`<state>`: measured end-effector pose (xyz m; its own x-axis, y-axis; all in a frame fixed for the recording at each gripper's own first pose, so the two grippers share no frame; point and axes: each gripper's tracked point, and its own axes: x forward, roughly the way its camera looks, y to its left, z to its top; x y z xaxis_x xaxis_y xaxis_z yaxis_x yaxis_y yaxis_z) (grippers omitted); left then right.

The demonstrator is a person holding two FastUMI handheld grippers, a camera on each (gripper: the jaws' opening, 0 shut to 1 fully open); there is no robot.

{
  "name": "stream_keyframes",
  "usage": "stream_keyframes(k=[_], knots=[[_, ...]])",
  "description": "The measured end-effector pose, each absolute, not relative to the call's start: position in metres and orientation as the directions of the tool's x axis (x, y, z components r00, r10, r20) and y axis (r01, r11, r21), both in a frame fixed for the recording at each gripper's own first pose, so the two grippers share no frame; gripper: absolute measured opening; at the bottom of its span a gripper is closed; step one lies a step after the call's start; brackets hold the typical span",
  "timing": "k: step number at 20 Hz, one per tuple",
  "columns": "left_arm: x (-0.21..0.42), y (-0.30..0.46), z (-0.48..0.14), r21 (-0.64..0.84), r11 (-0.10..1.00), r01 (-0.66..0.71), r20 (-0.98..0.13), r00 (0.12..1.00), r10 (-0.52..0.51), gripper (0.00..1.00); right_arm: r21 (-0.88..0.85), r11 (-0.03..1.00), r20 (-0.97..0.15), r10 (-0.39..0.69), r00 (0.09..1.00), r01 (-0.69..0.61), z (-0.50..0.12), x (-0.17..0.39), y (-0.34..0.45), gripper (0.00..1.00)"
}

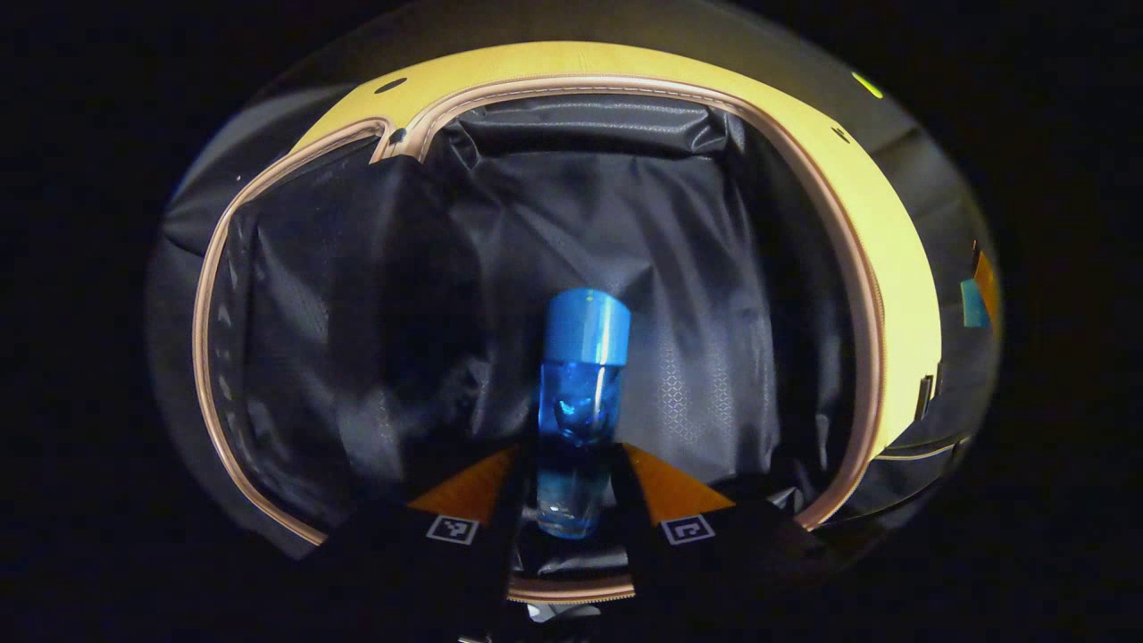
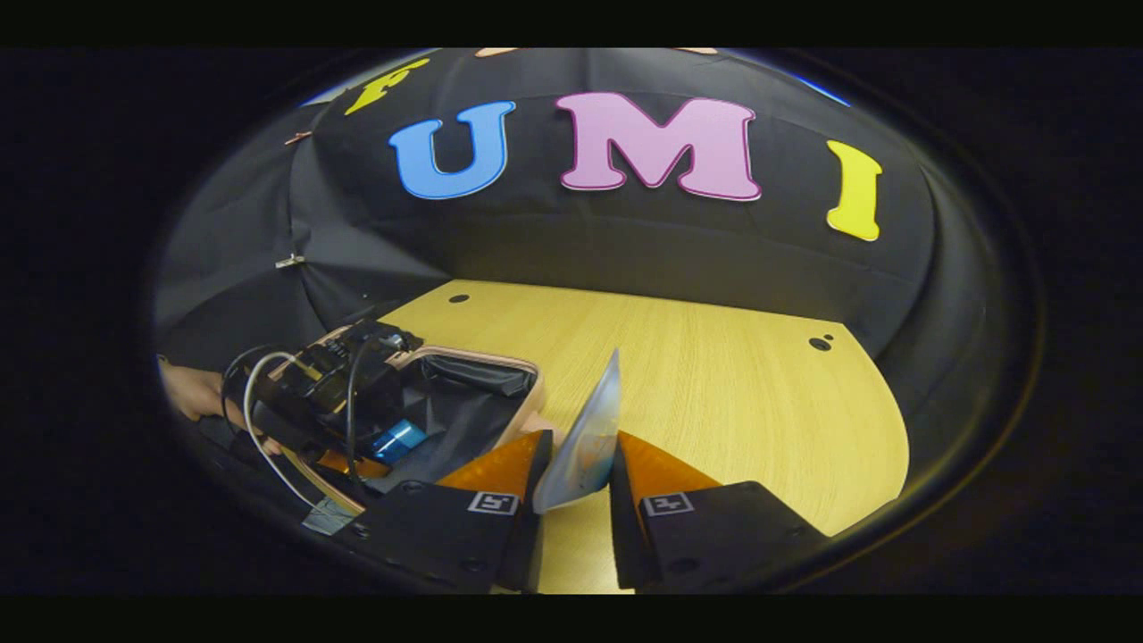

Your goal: First open the suitcase, pack the skin care products into it, and then close the suitcase.

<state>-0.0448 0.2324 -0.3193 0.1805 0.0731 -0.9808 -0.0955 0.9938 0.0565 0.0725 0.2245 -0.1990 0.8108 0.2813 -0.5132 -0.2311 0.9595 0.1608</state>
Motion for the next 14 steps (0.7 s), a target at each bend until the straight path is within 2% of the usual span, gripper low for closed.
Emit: stream_keyframes(k=[1, 4, 5, 6, 8, 10, 11, 12, 13, 14], knots=[[-0.043, 0.232, -0.313, 0.053, 0.994, -0.096, -0.977, 0.199, 0.071, 0.61, 0.165, 0.957, -0.521, 0.291, 0.803, -0.240, -0.200, 0.071, 0.231, 0.35], [-0.030, 0.233, -0.274, 0.022, 0.997, -0.071, -0.941, 0.334, 0.044, 0.65, 0.209, 0.934, -0.552, 0.357, 0.754, -0.289, -0.204, 0.065, 0.266, 0.35], [-0.026, 0.236, -0.260, 0.011, 0.998, -0.065, -0.923, 0.382, 0.035, 0.71, 0.245, 0.922, -0.561, 0.387, 0.731, -0.300, -0.208, 0.065, 0.280, 0.35], [-0.024, 0.242, -0.246, 0.002, 0.998, -0.066, -0.905, 0.424, 0.030, 0.66, 0.294, 0.906, -0.576, 0.423, 0.699, -0.306, -0.212, 0.063, 0.295, 0.35], [-0.024, 0.264, -0.222, -0.007, 0.996, -0.091, -0.870, 0.492, 0.039, 0.66, 0.401, 0.866, -0.625, 0.497, 0.602, -0.298, -0.227, 0.054, 0.332, 0.35], [-0.038, 0.296, -0.212, 0.002, 0.990, -0.140, -0.851, 0.520, 0.075, 0.66, 0.446, 0.851, -0.703, 0.525, 0.479, -0.279, -0.248, 0.043, 0.361, 0.35], [-0.052, 0.317, -0.211, 0.016, 0.984, -0.179, -0.848, 0.519, 0.108, 0.66, 0.441, 0.858, -0.764, 0.513, 0.391, -0.264, -0.271, 0.036, 0.369, 0.35], [-0.064, 0.335, -0.214, 0.026, 0.976, -0.216, -0.852, 0.506, 0.134, 0.66, 0.442, 0.863, -0.797, 0.503, 0.334, -0.245, -0.281, 0.029, 0.378, 0.31], [-0.083, 0.356, -0.219, 0.018, 0.962, -0.272, -0.858, 0.489, 0.154, 0.66, 0.447, 0.868, -0.830, 0.492, 0.263, -0.214, -0.293, 0.022, 0.388, 0.36], [-0.102, 0.373, -0.220, 0.000, 0.946, -0.324, -0.863, 0.478, 0.163, 0.67, 0.464, 0.865, -0.844, 0.497, 0.200, -0.190, -0.304, 0.016, 0.402, 0.29]])
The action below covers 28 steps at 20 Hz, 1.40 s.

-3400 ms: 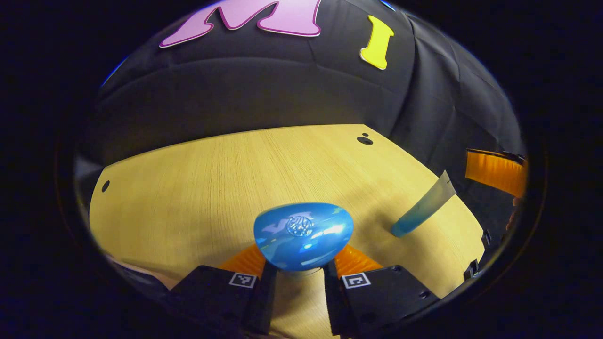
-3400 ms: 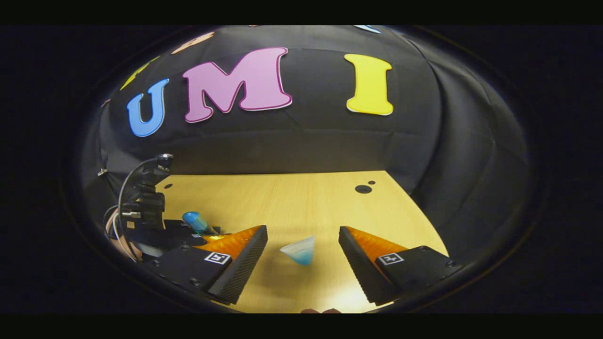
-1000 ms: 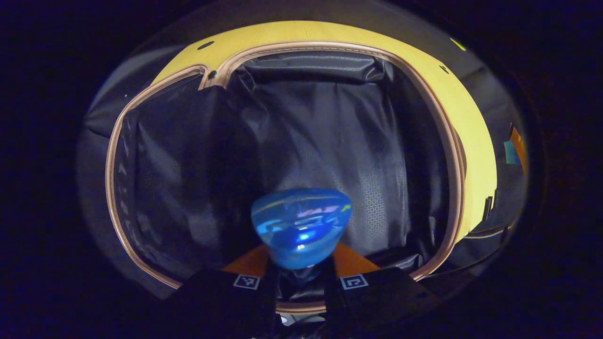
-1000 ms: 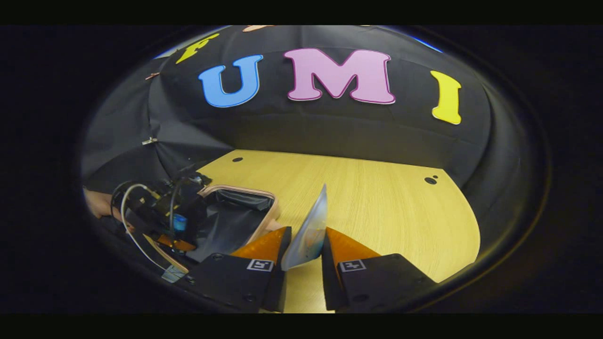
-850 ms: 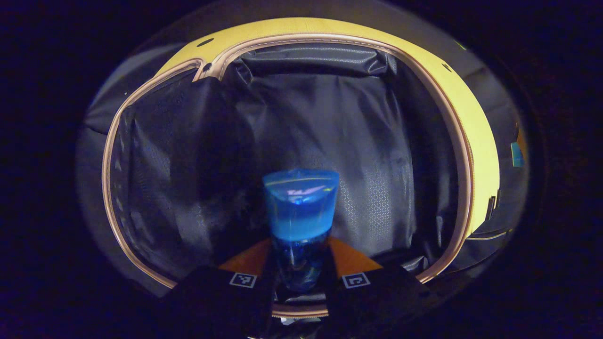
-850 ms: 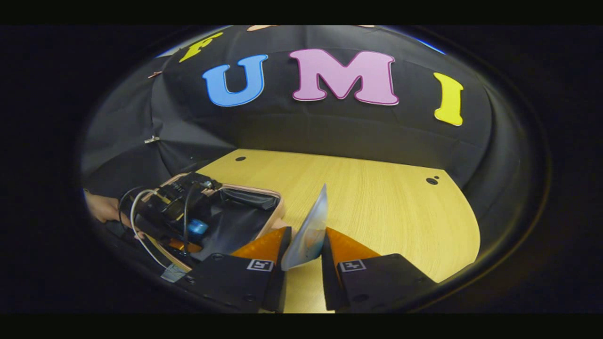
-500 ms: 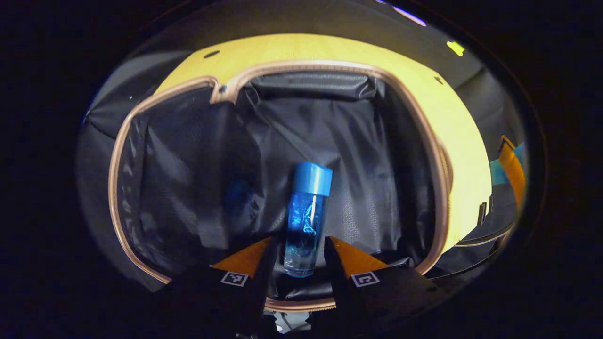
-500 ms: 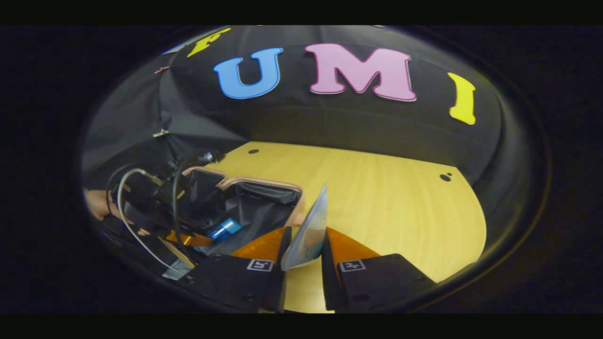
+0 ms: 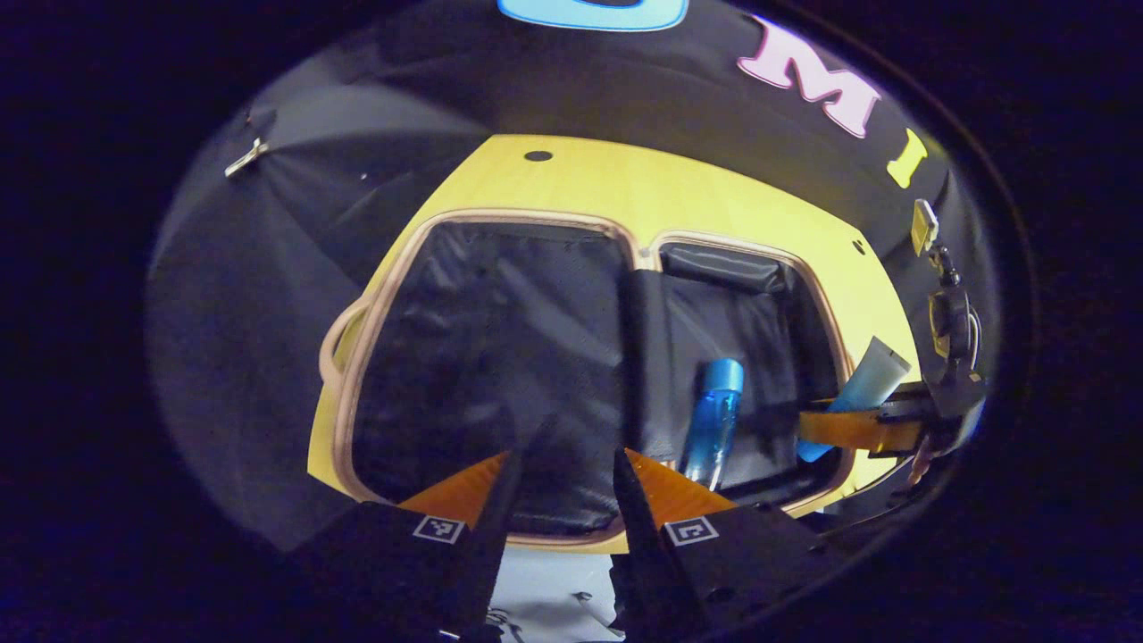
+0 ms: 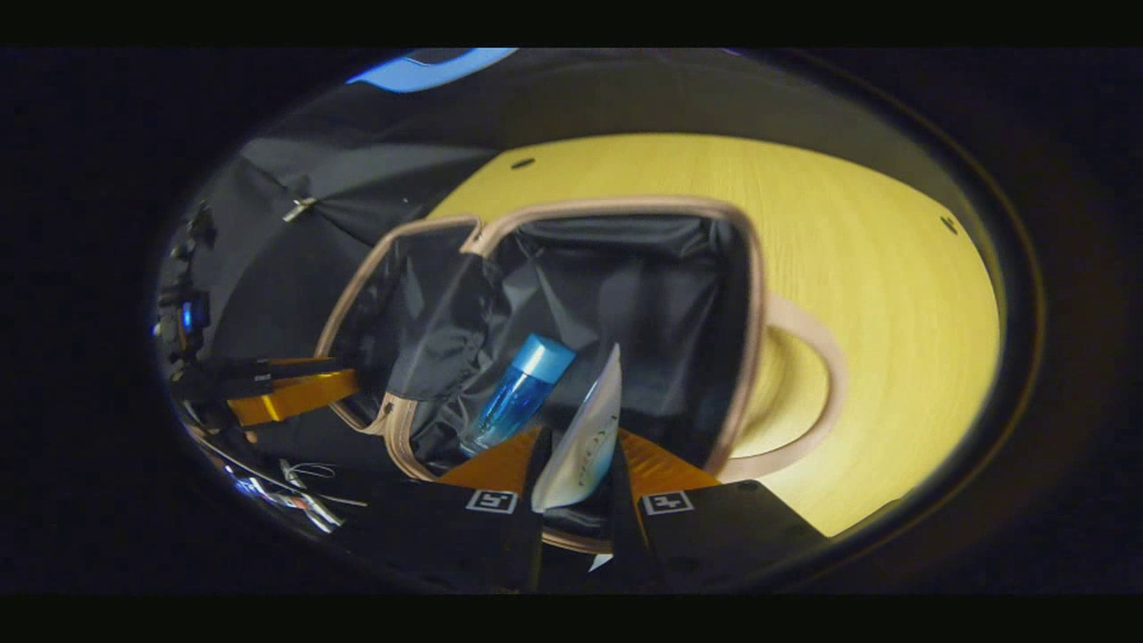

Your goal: First open the suitcase, pack the skin care products into it, and then close the suitcase.

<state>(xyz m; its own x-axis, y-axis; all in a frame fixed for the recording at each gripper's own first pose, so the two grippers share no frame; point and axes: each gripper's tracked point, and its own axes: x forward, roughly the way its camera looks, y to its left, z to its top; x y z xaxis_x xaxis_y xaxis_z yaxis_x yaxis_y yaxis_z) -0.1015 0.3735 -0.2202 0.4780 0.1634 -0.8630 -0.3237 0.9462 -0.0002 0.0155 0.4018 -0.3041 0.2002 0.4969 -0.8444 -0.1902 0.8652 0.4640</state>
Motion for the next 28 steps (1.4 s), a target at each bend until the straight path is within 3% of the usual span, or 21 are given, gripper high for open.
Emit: stream_keyframes(k=[1, 2, 6, 8, 9, 10, 13, 14, 15, 21, 28], knots=[[-0.120, 0.393, -0.222, -0.005, 0.925, -0.381, -0.865, 0.465, 0.187, 0.67, 0.464, 0.870, -0.860, 0.488, 0.150, -0.168, -0.313, 0.009, 0.406, 0.36], [-0.138, 0.416, -0.224, -0.006, 0.897, -0.442, -0.866, 0.451, 0.216, 0.67, 0.464, 0.877, -0.876, 0.475, 0.080, -0.126, -0.325, 0.001, 0.413, 0.36], [-0.169, 0.458, -0.220, -0.087, 0.807, -0.584, -0.858, 0.455, 0.237, 0.65, 0.404, 0.911, -0.914, 0.406, 0.011, -0.078, -0.342, -0.002, 0.407, 0.40], [-0.182, 0.482, -0.216, -0.035, 0.794, -0.607, -0.851, 0.434, 0.294, 0.76, 0.427, 0.904, -0.904, 0.427, 0.006, -0.010, -0.340, 0.001, 0.412, 0.43], [-0.184, 0.491, -0.211, -0.033, 0.790, -0.612, -0.841, 0.444, 0.308, 0.76, 0.439, 0.898, -0.898, 0.439, -0.001, -0.006, -0.335, 0.002, 0.414, 0.51], [-0.178, 0.492, -0.208, -0.056, 0.789, -0.611, -0.835, 0.462, 0.299, 0.67, 0.434, 0.901, -0.901, 0.434, 0.009, -0.024, -0.332, 0.003, 0.412, 0.60], [-0.170, 0.504, -0.199, -0.027, 0.799, -0.601, -0.820, 0.470, 0.327, 0.68, 0.471, 0.881, -0.878, 0.474, 0.075, -0.046, -0.309, 0.011, 0.420, 0.94], [-0.167, 0.509, -0.196, -0.018, 0.798, -0.602, -0.816, 0.470, 0.337, 0.68, 0.463, 0.884, -0.877, 0.468, 0.112, -0.069, -0.304, 0.016, 0.416, 0.90], [-0.164, 0.512, -0.194, -0.021, 0.795, -0.606, -0.814, 0.472, 0.338, 0.67, 0.460, 0.883, -0.871, 0.470, 0.146, -0.093, -0.296, 0.022, 0.414, 0.98], [-0.130, 0.575, -0.175, -0.072, 0.762, -0.643, -0.793, 0.500, 0.347, 0.68, 0.413, 0.886, -0.822, 0.462, 0.334, -0.211, -0.253, 0.060, 0.390, 0.98], [-0.085, 0.622, -0.216, -0.034, 0.764, -0.645, -0.876, 0.388, 0.288, 0.68, 0.402, 0.893, -0.812, 0.450, 0.372, -0.204, -0.243, 0.058, 0.365, 0.98]])
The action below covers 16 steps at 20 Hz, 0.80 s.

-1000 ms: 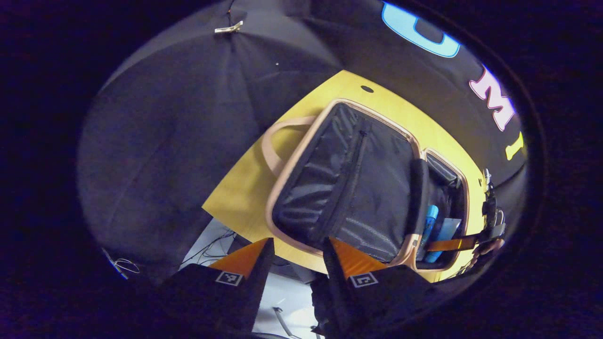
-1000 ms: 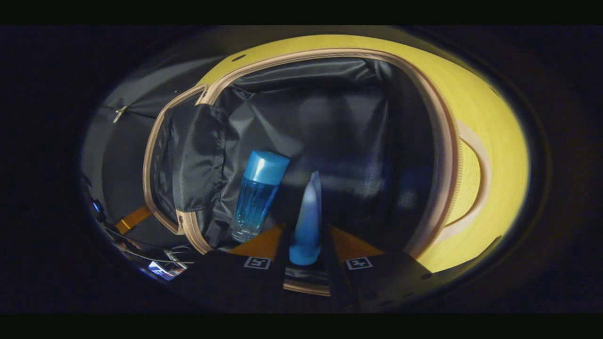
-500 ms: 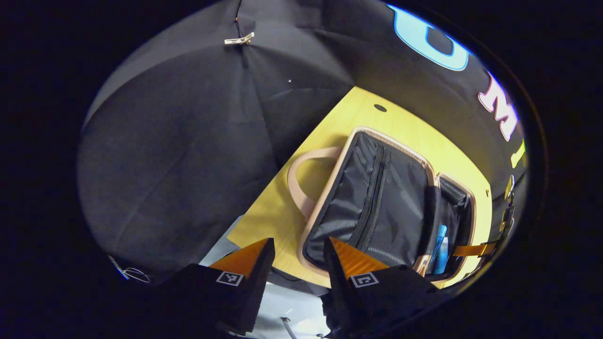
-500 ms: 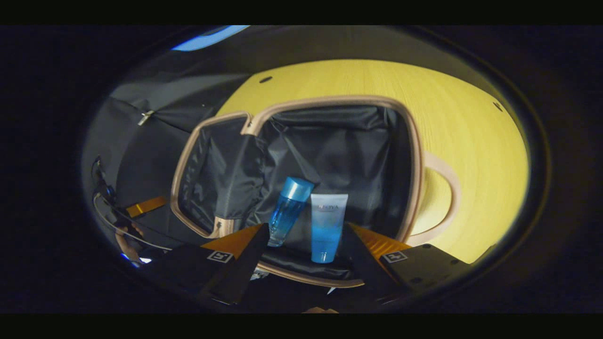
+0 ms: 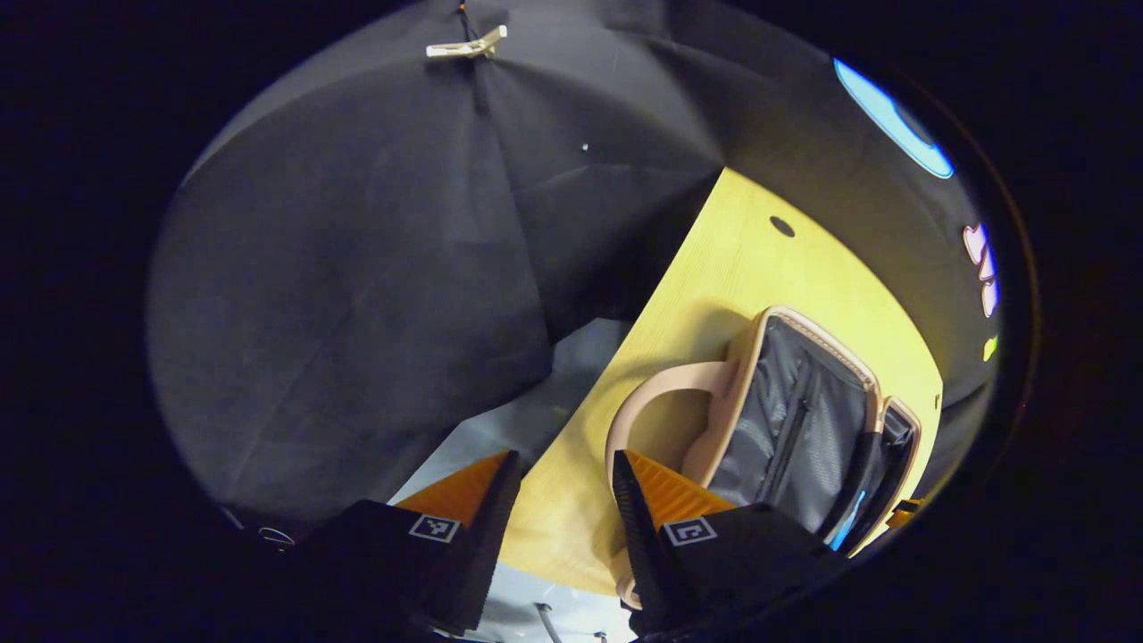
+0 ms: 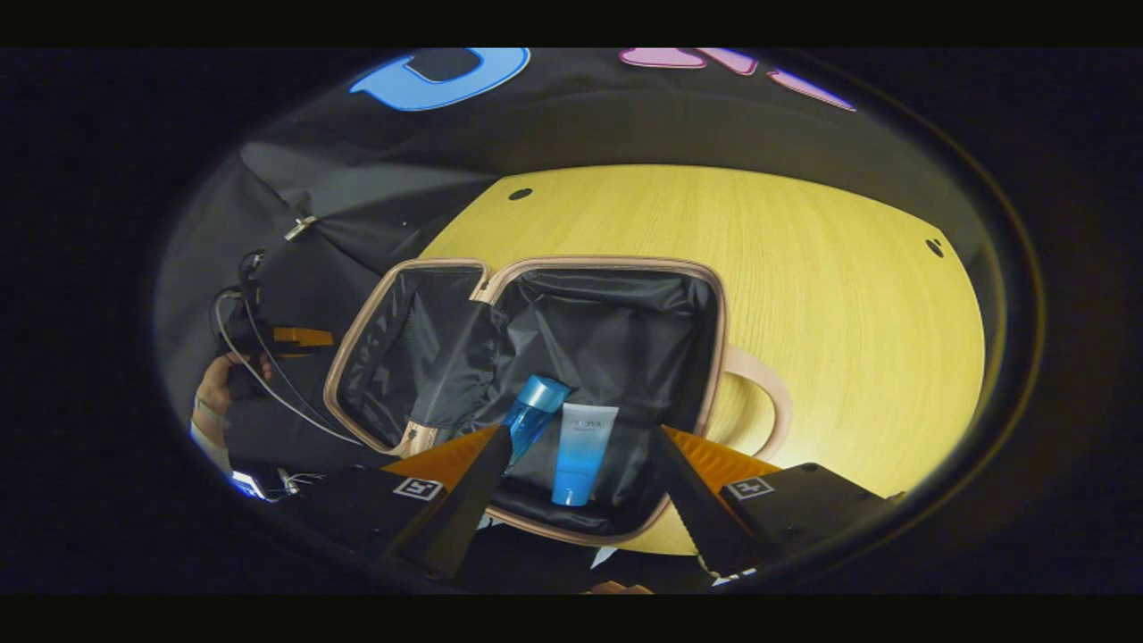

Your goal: First open the suitcase, pack the skin care products into it, and then close the suitcase.

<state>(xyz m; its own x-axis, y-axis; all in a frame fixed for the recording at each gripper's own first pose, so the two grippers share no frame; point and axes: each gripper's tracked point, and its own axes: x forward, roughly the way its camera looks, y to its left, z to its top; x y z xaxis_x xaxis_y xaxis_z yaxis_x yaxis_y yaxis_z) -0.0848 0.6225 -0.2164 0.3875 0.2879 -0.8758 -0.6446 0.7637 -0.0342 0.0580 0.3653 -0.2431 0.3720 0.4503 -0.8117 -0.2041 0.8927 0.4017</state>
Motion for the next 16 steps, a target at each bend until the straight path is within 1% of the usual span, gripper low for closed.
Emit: stream_keyframes(k=[2, 5, 6, 7, 8, 9, 11, 13, 16], knots=[[-0.073, 0.618, -0.231, -0.043, 0.770, -0.636, -0.894, 0.369, 0.255, 0.68, 0.392, 0.901, -0.815, 0.433, 0.385, -0.184, -0.242, 0.058, 0.354, 0.98], [-0.064, 0.619, -0.256, -0.011, 0.779, -0.627, -0.916, 0.319, 0.244, 0.67, 0.379, 0.912, -0.819, 0.410, 0.401, -0.158, -0.243, 0.060, 0.339, 0.98], [-0.061, 0.618, -0.265, -0.013, 0.779, -0.626, -0.925, 0.304, 0.229, 0.67, 0.380, 0.913, -0.820, 0.407, 0.402, -0.149, -0.243, 0.059, 0.335, 1.00], [-0.067, 0.619, -0.257, 0.023, 0.779, -0.627, -0.932, 0.268, 0.244, 0.66, 0.381, 0.914, -0.820, 0.405, 0.405, -0.142, -0.242, 0.058, 0.332, 0.98], [-0.062, 0.623, -0.260, 0.032, 0.791, -0.611, -0.925, 0.281, 0.255, 0.62, 0.382, 0.913, -0.819, 0.405, 0.406, -0.140, -0.241, 0.056, 0.329, 0.98], [-0.054, 0.621, -0.268, 0.025, 0.805, -0.592, -0.924, 0.295, 0.245, 0.53, 0.381, 0.914, -0.820, 0.403, 0.407, -0.136, -0.241, 0.054, 0.326, 0.98], [-0.053, 0.618, -0.269, 0.054, 0.832, -0.552, -0.924, 0.288, 0.251, 0.20, 0.387, 0.913, -0.822, 0.404, 0.401, -0.128, -0.240, 0.046, 0.322, 0.98], [-0.050, 0.620, -0.265, 0.054, 0.838, -0.543, -0.915, 0.309, 0.260, 0.16, 0.395, 0.911, -0.814, 0.407, 0.414, -0.118, -0.239, 0.045, 0.320, 0.98], [-0.046, 0.615, -0.244, 0.017, 0.844, -0.537, -0.894, 0.370, 0.253, 0.13, 0.394, 0.911, -0.801, 0.404, 0.442, -0.120, -0.234, 0.045, 0.315, 0.98]])
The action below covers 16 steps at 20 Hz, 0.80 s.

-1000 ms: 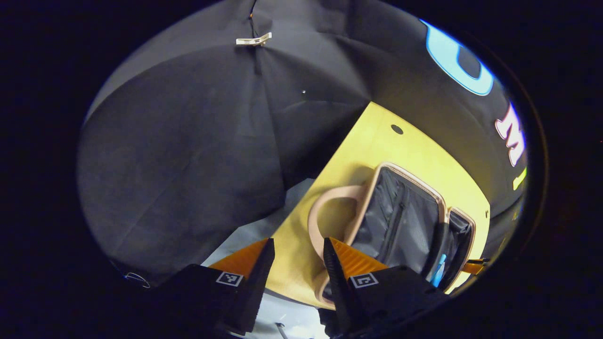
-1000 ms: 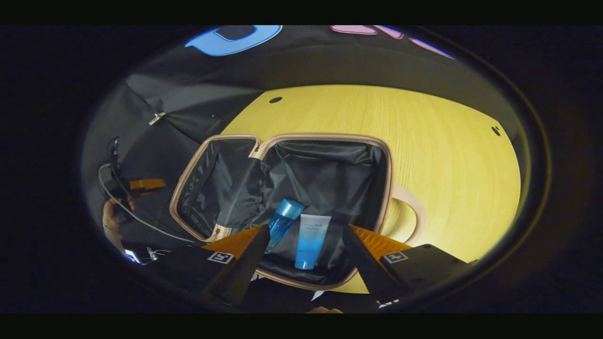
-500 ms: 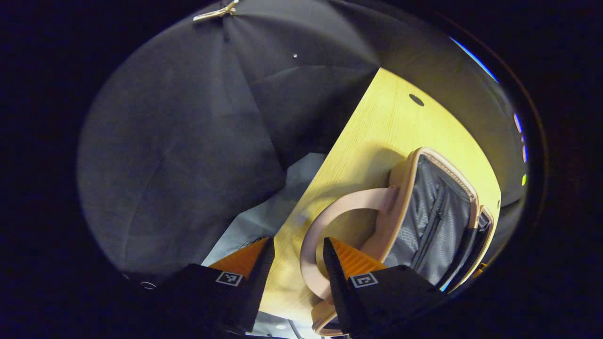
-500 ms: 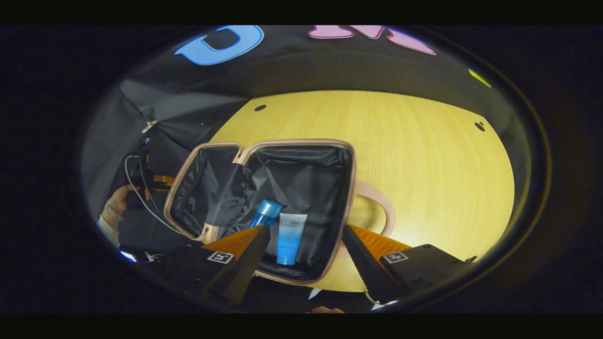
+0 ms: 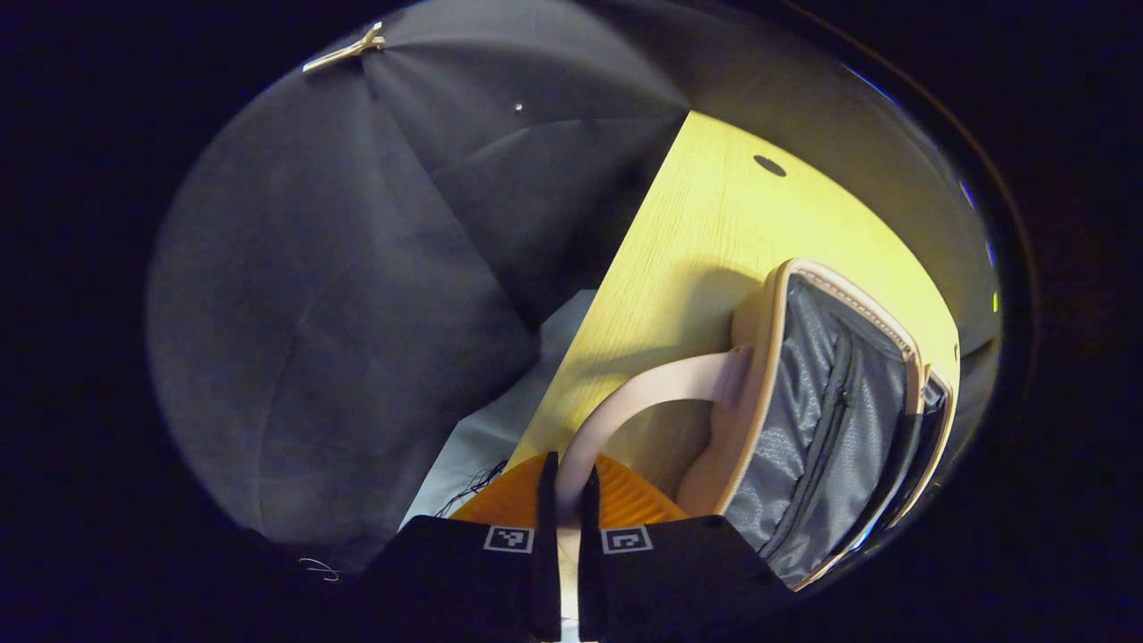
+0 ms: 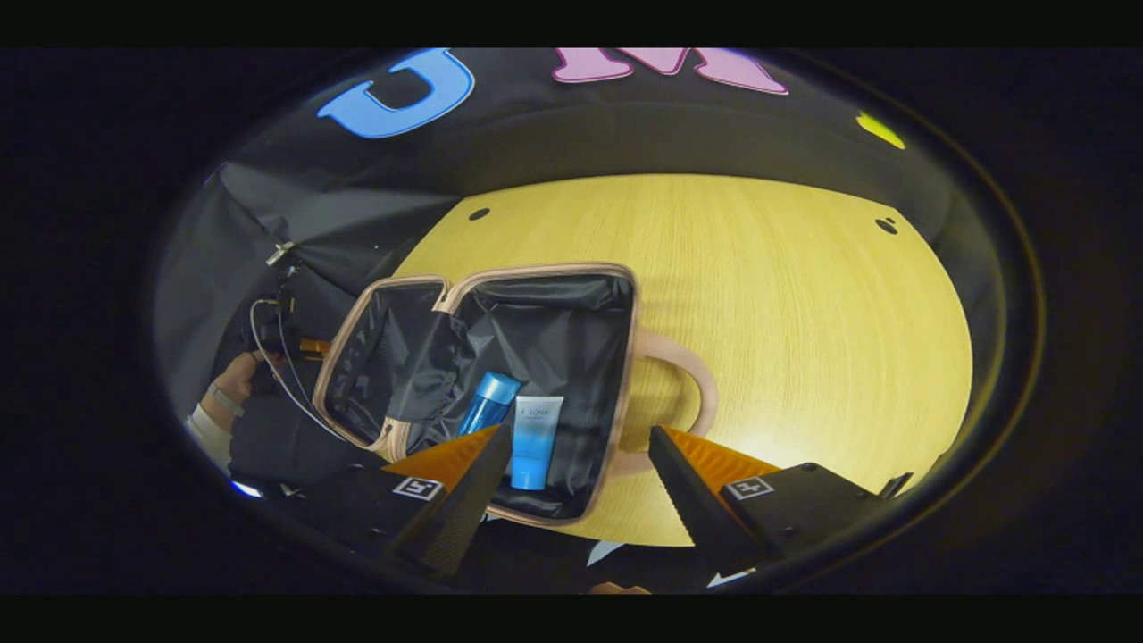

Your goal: First open the suitcase, pack the skin care products into it, and then close the suitcase.

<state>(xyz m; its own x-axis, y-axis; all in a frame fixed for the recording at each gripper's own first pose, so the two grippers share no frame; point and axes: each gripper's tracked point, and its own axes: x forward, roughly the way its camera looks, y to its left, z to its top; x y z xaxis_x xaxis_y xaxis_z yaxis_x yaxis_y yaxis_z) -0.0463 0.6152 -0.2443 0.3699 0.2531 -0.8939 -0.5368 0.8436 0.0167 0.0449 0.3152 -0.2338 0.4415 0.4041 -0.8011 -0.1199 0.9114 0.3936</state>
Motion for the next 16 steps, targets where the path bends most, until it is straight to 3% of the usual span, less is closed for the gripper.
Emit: stream_keyframes(k=[5, 9, 16], knots=[[-0.035, 0.595, -0.188, -0.034, 0.866, -0.498, -0.832, 0.495, 0.252, 0.14, 0.420, 0.896, -0.774, 0.437, 0.458, -0.147, -0.220, 0.043, 0.318, 0.98], [-0.035, 0.564, -0.117, -0.104, 0.885, -0.453, -0.752, 0.618, 0.228, 0.09, 0.427, 0.883, -0.753, 0.467, 0.462, -0.196, -0.210, 0.036, 0.321, 0.98], [-0.025, 0.445, -0.001, -0.075, 0.960, -0.270, -0.621, 0.766, 0.166, 0.08, 0.451, 0.848, -0.691, 0.530, 0.491, -0.280, -0.195, 0.012, 0.292, 0.98]])
